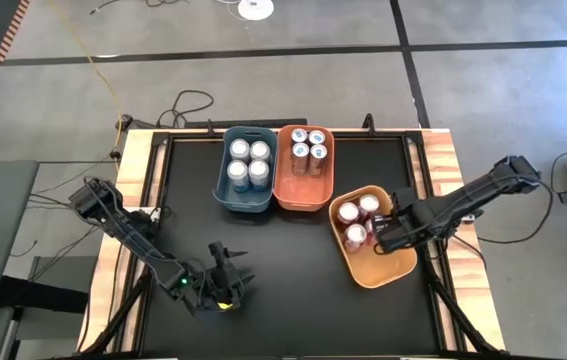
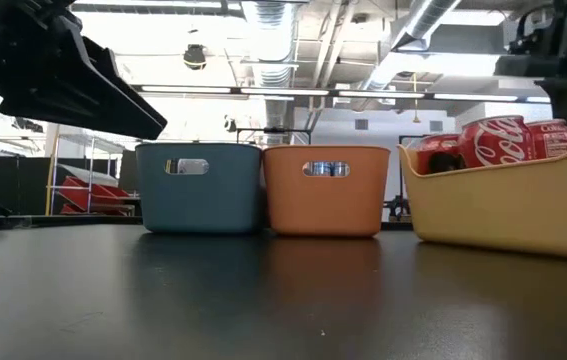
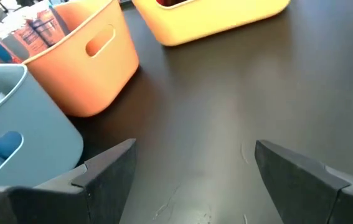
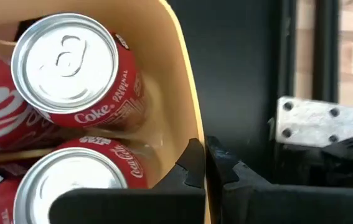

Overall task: Sort soda cans
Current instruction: Move the yellow bin to the top right of the table

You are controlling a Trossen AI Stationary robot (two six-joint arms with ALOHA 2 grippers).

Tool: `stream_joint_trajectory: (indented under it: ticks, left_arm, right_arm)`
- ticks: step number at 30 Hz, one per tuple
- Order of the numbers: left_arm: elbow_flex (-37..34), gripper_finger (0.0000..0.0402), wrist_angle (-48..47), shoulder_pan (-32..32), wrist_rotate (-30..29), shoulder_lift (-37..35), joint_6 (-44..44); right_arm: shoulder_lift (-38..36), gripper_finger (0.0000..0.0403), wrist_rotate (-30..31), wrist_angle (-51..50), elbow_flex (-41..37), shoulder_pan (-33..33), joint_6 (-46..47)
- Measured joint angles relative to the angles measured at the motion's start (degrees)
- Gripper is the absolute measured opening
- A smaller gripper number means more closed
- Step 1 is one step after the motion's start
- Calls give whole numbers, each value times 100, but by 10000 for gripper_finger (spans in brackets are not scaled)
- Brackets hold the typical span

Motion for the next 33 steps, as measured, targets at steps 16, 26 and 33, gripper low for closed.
stream_joint_trajectory:
  ticks: [16, 26, 33]
  left_arm:
    - [0, 318, 18, 317, 67, 0, 380]
    - [0, 318, -7, 505, 263, 0, 515]
    - [0, 318, -6, 510, 262, 0, 518]
  right_arm:
    - [-513, 5, 1323, -157, -432, -1453, 175]
    - [-567, 7, 1492, 564, -430, -2303, -909]
    - [-798, 22, 849, 692, 132, -1877, -2416]
